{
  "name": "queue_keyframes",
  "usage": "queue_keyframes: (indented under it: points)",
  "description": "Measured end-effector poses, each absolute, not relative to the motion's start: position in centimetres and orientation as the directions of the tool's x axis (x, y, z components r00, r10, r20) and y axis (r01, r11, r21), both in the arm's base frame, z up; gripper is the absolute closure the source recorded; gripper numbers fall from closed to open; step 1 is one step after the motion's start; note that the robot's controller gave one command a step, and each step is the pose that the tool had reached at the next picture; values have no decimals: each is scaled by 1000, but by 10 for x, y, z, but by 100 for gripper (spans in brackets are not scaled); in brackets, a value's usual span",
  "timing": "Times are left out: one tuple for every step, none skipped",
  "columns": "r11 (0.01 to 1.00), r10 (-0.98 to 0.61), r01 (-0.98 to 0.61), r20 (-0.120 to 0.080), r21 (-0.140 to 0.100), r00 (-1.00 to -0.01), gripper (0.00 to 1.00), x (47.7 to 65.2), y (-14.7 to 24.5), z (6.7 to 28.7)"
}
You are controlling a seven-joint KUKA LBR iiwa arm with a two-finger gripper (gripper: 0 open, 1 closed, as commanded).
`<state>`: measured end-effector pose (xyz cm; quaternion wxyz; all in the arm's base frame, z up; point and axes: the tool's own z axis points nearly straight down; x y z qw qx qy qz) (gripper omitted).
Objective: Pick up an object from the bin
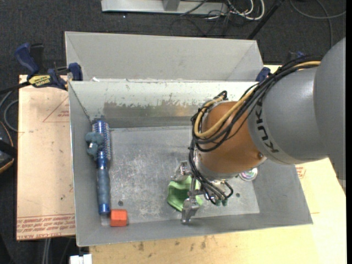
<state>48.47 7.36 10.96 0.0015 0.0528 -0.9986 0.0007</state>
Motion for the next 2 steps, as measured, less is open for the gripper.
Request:
queue_keyframes:
  points:
    - [994, -108, -108, 0, 1, -994, 100, 485, 76, 111]
    - [988, -153, -153, -10, 0, -988, 100, 498, 73, 207]
